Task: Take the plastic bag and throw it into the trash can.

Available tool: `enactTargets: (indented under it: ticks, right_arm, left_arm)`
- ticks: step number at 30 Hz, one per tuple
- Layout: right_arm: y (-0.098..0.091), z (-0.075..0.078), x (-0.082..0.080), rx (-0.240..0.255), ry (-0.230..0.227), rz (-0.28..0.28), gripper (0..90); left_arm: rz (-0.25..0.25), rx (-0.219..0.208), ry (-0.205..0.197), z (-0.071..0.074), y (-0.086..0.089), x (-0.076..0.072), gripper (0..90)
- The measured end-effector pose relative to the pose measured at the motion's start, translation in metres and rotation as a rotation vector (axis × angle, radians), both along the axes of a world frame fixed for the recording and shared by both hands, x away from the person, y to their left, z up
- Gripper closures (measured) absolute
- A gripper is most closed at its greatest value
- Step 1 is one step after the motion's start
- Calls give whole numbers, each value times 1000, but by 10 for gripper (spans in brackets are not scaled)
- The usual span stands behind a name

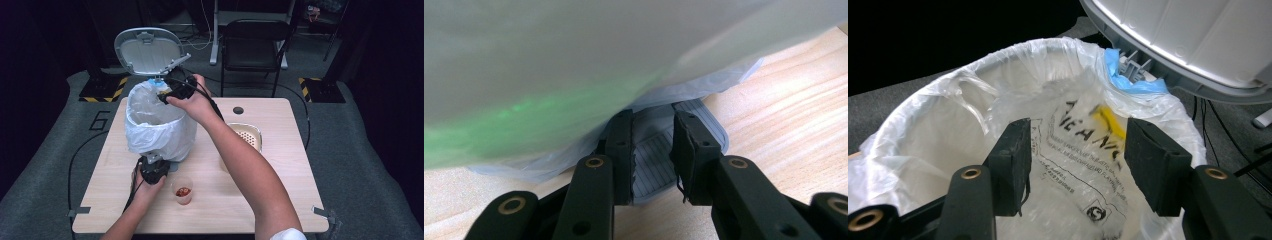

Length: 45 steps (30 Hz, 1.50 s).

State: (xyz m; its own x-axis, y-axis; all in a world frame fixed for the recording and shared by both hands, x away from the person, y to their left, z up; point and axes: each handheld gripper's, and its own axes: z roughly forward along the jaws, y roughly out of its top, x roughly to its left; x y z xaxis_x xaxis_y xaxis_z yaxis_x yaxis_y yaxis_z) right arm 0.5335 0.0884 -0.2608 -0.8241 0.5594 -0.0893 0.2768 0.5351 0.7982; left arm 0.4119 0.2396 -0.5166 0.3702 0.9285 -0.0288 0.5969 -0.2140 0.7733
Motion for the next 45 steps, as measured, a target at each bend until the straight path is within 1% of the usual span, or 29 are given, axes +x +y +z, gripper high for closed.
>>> enactTargets:
  ticks: [2,3,4,5,9,15,16,17,18,20,24,25,27,28,31,32,33,34,35,36,37,38,39,40,41,42,43,44,45]
  right_arm:
    - [-5,3,-1,2,1,2,452]
    - [-10,5,-1,9,-8,7,455]
    - [-10,5,-1,9,-8,7,455]
    - [-11,6,-2,12,2,-1,455]
    - [-24,10,-5,21,-3,-5,464]
    - [-31,7,-5,8,0,-15,460]
    - [-32,7,-5,-2,-1,-12,460]
    - [-35,7,-8,4,-3,-17,459]
    - [-37,6,-7,0,-16,-6,459]
    - [-41,6,-9,-2,-25,-3,459]
    - [-46,5,-11,0,-22,-11,462]
    - [-47,5,-12,2,-25,-12,463]
    - [-50,5,-14,-2,-19,-18,463]
    - [-54,5,-17,-10,-36,-15,463]
    - [-59,6,-20,3,-39,-11,465]
    - [-61,6,-21,8,-38,-15,465]
    - [-63,5,-23,9,-47,-15,465]
    - [-67,5,-24,6,-52,-17,466]
    - [-70,3,-26,5,-47,-26,468]
    - [-75,0,-28,-12,-43,-39,469]
    - [-75,0,-28,-12,-43,-39,469]
    - [-78,-1,-28,-21,-52,-38,469]
    - [-85,-4,-29,-30,-54,-46,471]
    - [-85,-4,-29,-30,-54,-46,471]
    - [-92,-7,-31,-22,-43,-62,475]
    - [-92,-7,-31,-22,-43,-62,475]
    - [-100,-10,-34,-22,-38,-79,480]
    - [-100,-10,-34,-22,-38,-79,480]
    - [-103,-12,-34,-31,-52,-78,484]
  left_arm:
    - [-2,4,-4,0,0,0,704]
    - [0,-1,0,0,0,0,704]
    - [0,-1,0,0,0,0,704]
    - [0,4,-2,0,0,0,704]
    - [-1,2,-1,0,0,0,704]
    - [-2,2,-3,0,0,0,704]
    - [-2,2,-3,0,0,0,704]
    - [-2,1,-3,0,0,0,704]
    - [-2,3,-2,0,0,0,704]
    - [-2,4,-4,0,0,0,704]
    - [-3,-2,-6,0,0,0,704]
    - [-1,-13,2,0,-1,-1,704]
    - [-1,-13,1,0,-1,-1,704]
    - [-1,-13,1,0,-1,-1,703]
    - [-11,1,3,0,0,-1,704]
    - [-3,2,-9,0,0,0,704]
    - [-1,-13,0,0,-1,-1,704]
    - [-3,2,-13,-1,0,0,704]
    - [1,-5,-16,-1,0,0,704]
    - [3,-16,-7,-1,-1,-1,704]
    - [0,1,-18,-1,0,0,704]
    - [5,-16,-9,-1,-1,-1,704]
    - [3,-9,-15,-1,-1,-1,704]
    - [3,-9,-15,-1,-1,-1,704]
    - [4,-16,-9,-1,-1,-1,704]
    - [4,-16,-9,-1,-1,-1,704]
    - [4,-16,-9,-1,-1,-1,704]
    - [4,-16,-9,-1,-1,-1,704]
    - [3,-14,-8,-1,-1,-1,704]
